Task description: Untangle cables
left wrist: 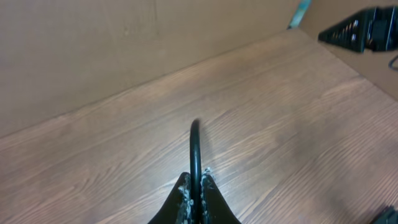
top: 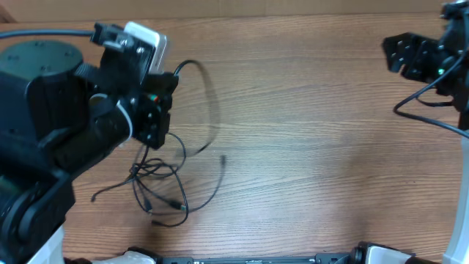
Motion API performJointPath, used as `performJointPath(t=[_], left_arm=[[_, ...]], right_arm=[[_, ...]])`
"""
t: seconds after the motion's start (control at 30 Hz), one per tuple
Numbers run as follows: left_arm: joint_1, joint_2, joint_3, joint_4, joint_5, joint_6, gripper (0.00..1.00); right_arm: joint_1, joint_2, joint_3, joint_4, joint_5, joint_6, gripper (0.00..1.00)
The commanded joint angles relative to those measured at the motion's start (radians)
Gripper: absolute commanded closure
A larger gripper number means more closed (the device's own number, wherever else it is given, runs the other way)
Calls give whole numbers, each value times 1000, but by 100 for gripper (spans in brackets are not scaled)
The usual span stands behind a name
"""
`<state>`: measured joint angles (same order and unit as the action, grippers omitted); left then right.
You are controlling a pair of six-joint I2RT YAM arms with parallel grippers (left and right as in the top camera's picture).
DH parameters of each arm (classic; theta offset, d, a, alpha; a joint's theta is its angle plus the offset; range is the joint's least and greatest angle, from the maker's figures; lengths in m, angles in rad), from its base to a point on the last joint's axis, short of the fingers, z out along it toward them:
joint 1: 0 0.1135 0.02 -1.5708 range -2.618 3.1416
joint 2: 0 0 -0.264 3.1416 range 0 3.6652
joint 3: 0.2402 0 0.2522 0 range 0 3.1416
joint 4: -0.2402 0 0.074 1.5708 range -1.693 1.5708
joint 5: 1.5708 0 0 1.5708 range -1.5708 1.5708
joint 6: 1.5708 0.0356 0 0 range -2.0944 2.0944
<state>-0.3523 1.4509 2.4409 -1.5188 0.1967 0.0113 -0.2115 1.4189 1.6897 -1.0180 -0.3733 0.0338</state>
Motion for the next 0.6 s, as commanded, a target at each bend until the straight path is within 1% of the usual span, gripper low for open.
performJointPath(t=[0.0, 0.37, 0.57], left_arm=[[5, 22, 3, 53, 12, -78, 96], [5, 72, 3, 384, -24, -259, 96], [5, 86, 3, 488, -23, -323, 96]], right_arm=[[46, -2, 0, -22, -113, -43, 23], [216, -2, 0, -138, -209, -81, 23], [312, -2, 0, -193, -209, -122, 22]])
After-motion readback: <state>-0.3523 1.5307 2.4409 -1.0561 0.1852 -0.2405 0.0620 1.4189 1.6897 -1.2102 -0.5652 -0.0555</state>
